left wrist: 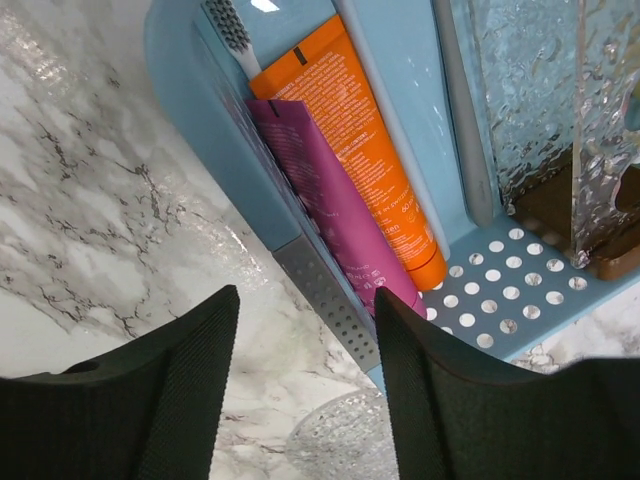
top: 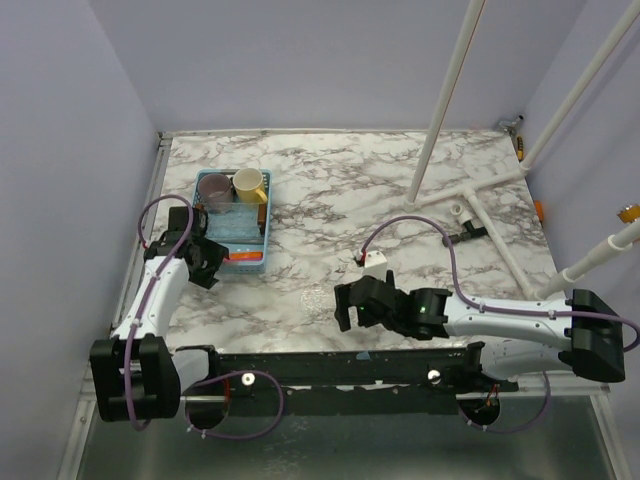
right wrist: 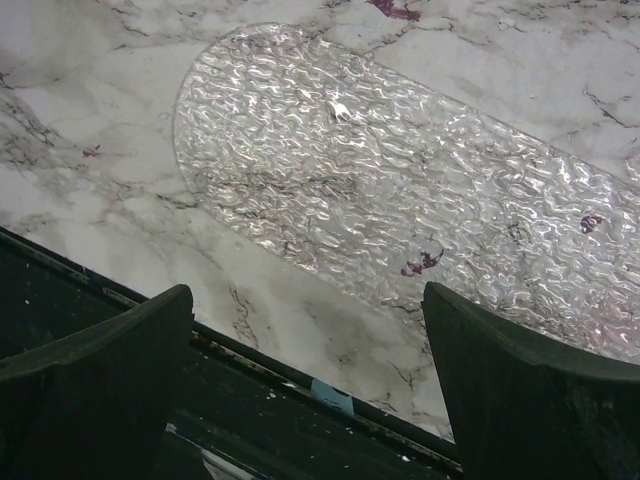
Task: Prepare toiletry sets of a toothbrush and toothpaste on the tray
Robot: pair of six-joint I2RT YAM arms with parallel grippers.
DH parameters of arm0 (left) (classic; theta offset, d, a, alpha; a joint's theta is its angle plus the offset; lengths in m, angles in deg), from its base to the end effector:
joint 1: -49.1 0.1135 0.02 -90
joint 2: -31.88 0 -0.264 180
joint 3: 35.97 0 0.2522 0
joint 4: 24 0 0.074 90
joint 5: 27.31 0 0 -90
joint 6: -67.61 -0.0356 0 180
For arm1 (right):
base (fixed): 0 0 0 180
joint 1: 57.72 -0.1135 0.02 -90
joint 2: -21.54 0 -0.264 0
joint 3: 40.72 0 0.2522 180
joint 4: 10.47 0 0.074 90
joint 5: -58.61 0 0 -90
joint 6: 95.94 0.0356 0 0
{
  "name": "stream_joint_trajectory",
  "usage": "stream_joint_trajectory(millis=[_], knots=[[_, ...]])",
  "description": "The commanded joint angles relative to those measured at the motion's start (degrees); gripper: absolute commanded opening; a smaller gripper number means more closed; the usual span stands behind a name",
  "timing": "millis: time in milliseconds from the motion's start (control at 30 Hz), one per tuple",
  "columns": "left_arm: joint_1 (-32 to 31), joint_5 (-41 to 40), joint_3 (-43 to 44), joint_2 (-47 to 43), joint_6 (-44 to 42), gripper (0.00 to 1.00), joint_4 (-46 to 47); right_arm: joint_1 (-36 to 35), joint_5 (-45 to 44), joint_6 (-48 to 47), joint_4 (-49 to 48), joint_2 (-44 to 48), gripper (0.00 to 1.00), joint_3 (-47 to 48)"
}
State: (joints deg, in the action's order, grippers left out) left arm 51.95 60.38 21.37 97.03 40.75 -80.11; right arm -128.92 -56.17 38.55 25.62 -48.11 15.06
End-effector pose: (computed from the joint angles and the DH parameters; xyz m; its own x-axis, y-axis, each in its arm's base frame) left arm 0.2068 0.0117 0.2204 -0.3452 -0.9097 -0.2309 -0.8307 0.4106 -0.3758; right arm 0.0919 0.2237 0.2192 -0.7174 -0.1331 -0.6838 -0.3782 0.8987 0.2219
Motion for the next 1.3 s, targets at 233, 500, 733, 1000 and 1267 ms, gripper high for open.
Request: stream_joint_trajectory(millis=[233,500,733,1000,1267], knots=[[1.1,3.88,0.97,2.7,-3.0,0.39,2.89,-0.33,0.61,0.79,-1.23,0.65,1.0,-1.49],[1.28,4.71,0.9,3.51,-4.98,0.17,4.53,-0.26,0.97,1.6,-1.58,0.67,1.0,-2.38],[1.28,7.1,2.57,6.06,-8.42,0.0,5.65,-0.31,0.79,2.03,-0.86,1.25,1.0,-2.29],[1.28,12.4,3.61,7.89,-15.57,0.0,9.84,-0.3,-2.2,1.01,1.45,5.05,1.0,-1.94],[0.15,16.94,5.99,9.03,-24.05,0.0,11.57,-0.31,-2.74,-0.04,3.14,6.5,1.0,-1.31]])
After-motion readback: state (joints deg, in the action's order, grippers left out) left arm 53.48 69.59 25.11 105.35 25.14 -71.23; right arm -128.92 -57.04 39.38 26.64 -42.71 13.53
